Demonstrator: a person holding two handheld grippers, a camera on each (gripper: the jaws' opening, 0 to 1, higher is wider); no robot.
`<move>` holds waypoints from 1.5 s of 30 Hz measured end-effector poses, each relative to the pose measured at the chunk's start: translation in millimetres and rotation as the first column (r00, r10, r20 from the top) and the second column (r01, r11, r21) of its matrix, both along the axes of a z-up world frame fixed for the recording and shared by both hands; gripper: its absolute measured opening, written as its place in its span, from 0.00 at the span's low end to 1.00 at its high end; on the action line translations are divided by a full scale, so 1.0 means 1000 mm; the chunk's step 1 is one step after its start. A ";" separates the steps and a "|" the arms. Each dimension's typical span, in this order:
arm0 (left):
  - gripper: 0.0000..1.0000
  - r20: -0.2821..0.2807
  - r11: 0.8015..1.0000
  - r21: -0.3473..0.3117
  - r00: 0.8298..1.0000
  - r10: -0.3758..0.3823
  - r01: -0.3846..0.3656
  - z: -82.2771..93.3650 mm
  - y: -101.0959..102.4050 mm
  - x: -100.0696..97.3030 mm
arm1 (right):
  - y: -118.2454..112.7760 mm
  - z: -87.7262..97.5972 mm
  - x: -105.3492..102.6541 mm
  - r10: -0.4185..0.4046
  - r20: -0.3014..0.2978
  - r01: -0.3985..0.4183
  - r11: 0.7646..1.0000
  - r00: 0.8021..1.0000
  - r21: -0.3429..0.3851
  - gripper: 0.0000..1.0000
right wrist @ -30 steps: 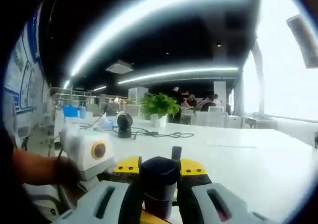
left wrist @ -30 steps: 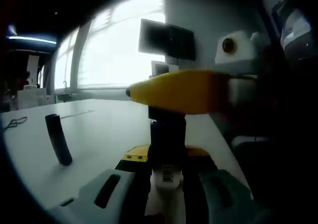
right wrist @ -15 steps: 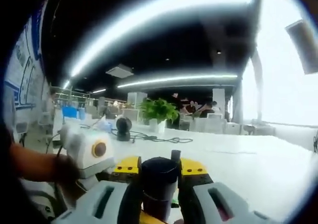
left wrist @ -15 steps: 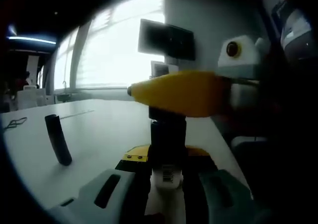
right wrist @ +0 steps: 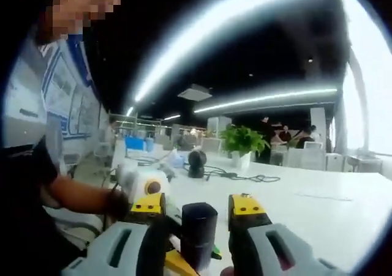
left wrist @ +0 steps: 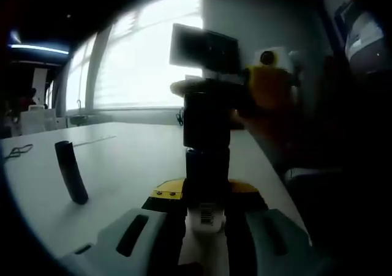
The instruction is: Pick up cosmetic bottle twist off cap place on table pick up cap screw tight cap place on table
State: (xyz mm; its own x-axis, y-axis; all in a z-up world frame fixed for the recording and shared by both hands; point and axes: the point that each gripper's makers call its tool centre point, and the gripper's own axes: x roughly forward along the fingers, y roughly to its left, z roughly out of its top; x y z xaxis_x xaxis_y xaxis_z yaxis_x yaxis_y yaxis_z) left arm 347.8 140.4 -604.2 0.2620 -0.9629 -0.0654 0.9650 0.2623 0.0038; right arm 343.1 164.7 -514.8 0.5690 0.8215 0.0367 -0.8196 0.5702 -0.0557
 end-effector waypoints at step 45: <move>0.14 -0.006 1.000 -0.002 1.000 -0.018 0.018 0.002 -0.003 -0.007 | 0.020 -0.018 -0.004 0.452 -0.021 -0.453 0.891 0.892 -0.031 0.16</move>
State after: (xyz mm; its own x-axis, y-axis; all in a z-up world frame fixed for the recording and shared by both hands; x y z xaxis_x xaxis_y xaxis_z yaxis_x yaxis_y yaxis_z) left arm 341.1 137.7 -601.9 0.2445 -0.9675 -0.0647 0.9695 0.2452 -0.0026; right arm 339.3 185.0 -532.7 0.1358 0.9907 -0.0003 -0.9892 0.1356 -0.0561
